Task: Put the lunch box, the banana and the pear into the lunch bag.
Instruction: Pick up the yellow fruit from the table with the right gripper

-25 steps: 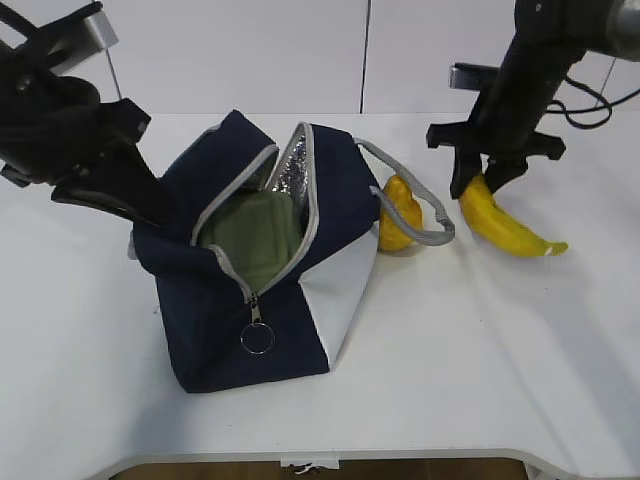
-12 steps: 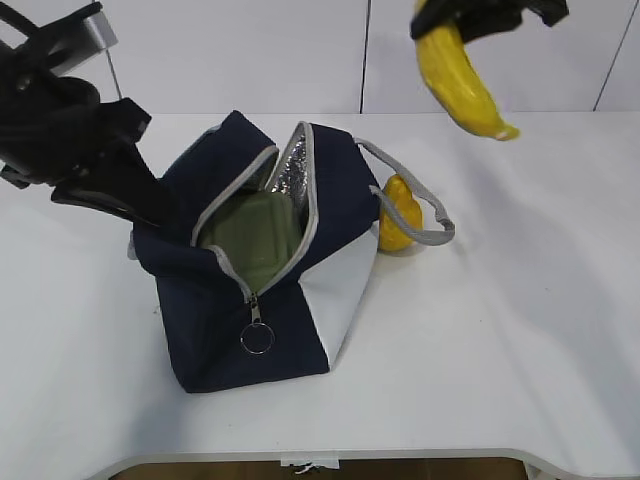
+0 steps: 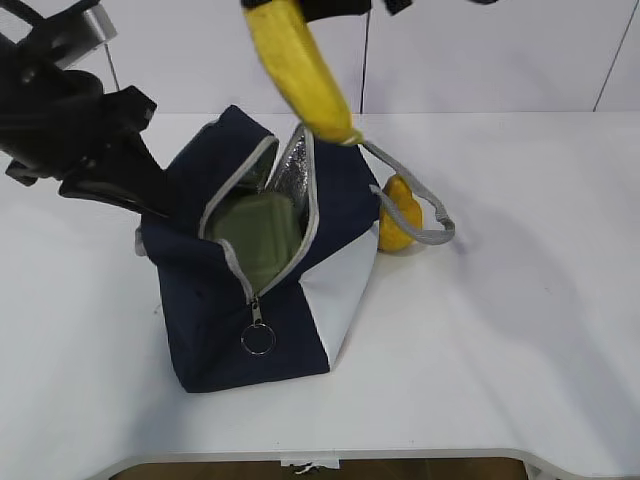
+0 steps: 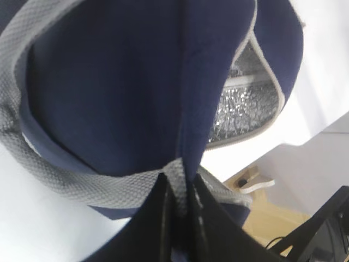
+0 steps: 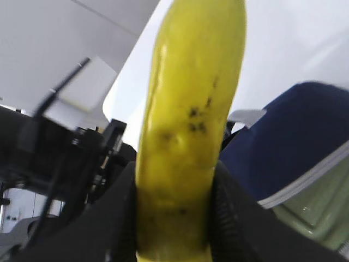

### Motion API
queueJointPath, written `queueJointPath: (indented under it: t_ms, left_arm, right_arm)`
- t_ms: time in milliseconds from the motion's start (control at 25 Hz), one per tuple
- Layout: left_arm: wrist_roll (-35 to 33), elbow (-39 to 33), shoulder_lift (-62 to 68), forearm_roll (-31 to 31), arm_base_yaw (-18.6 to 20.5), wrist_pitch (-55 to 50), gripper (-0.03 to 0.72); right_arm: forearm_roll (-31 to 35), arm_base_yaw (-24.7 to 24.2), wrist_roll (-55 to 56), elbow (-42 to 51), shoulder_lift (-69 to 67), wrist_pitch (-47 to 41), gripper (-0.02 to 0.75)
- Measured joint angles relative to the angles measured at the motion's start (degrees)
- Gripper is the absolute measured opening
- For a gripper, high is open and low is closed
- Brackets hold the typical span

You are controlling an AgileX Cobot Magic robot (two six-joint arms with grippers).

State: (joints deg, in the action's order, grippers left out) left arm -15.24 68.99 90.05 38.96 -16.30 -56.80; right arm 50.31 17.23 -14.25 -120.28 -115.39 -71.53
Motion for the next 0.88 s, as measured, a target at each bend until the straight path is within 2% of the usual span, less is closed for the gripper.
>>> queueJointPath:
  t_ms: [80,520,880]
  left_arm:
    - [0.39,0.0,0.0,0.38,0.0,0.71,0.015]
    - [4.33,0.0,0.0,1.95,1.18,4.22,0.015]
    - [4.43,0.0,0.0,2.35,1.28,5.44,0.015]
  right_arm:
    - [0.22,1.48,-0.47,0.0,-2.41,-0.09,0.258]
    - [-0.15,1.6,0.73,0.0,-10.44,0.26,0.258]
    - [3.84,1.6,3.7,0.0,-15.04,2.51,0.258]
